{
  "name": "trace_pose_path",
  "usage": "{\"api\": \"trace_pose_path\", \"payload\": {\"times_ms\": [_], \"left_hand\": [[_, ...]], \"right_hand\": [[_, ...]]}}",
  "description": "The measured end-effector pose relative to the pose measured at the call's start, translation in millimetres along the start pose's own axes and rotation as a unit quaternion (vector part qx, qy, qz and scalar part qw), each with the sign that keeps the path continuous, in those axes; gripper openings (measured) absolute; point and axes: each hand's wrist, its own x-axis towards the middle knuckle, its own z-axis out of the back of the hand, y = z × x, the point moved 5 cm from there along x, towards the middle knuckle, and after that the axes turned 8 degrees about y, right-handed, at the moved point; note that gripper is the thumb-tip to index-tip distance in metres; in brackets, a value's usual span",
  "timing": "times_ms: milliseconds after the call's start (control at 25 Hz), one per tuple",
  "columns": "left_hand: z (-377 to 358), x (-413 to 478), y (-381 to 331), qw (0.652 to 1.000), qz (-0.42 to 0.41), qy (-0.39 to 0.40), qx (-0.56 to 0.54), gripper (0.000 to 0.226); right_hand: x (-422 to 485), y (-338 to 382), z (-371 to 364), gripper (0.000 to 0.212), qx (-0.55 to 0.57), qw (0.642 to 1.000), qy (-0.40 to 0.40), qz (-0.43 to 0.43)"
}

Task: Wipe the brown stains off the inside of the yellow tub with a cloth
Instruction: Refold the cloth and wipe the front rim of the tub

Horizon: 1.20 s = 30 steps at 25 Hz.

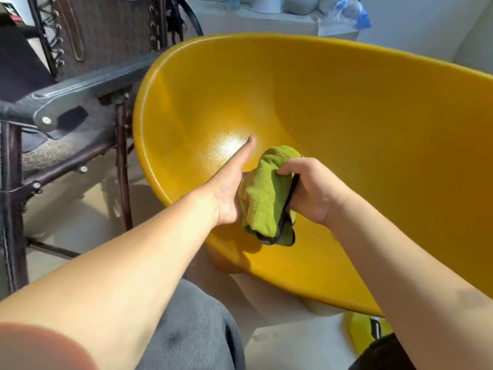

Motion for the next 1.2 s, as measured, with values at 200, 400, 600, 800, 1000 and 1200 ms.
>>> {"api": "trace_pose_path", "payload": {"times_ms": [200,400,600,800,1000,1200], "left_hand": [[2,13,-8,0.995,-0.064,-0.074,0.032,0.052],[-3,19,-8,0.993,-0.08,-0.058,0.062,0.04],[-1,-16,-24,0.994,-0.105,0.009,0.027,0.058],[68,-104,-19,0.982,-0.141,-0.121,0.023,0.06],[156,-178,27,0.965,-0.074,-0.245,0.054,0.038],[223,-176,92,0.928,-0.048,-0.352,0.116,0.035]], "right_hand": [[-3,7,48,0.023,-0.123,0.978,-0.171,0.011],[-4,-9,71,0.022,-0.132,0.969,-0.207,0.002],[7,-19,32,0.048,0.001,1.0,0.0,-0.021],[12,-14,-60,0.03,-0.179,0.983,-0.029,0.005],[23,-78,-166,0.017,-0.316,0.94,0.014,-0.126],[47,-177,-177,0.023,-0.458,0.844,0.025,-0.278]]}}
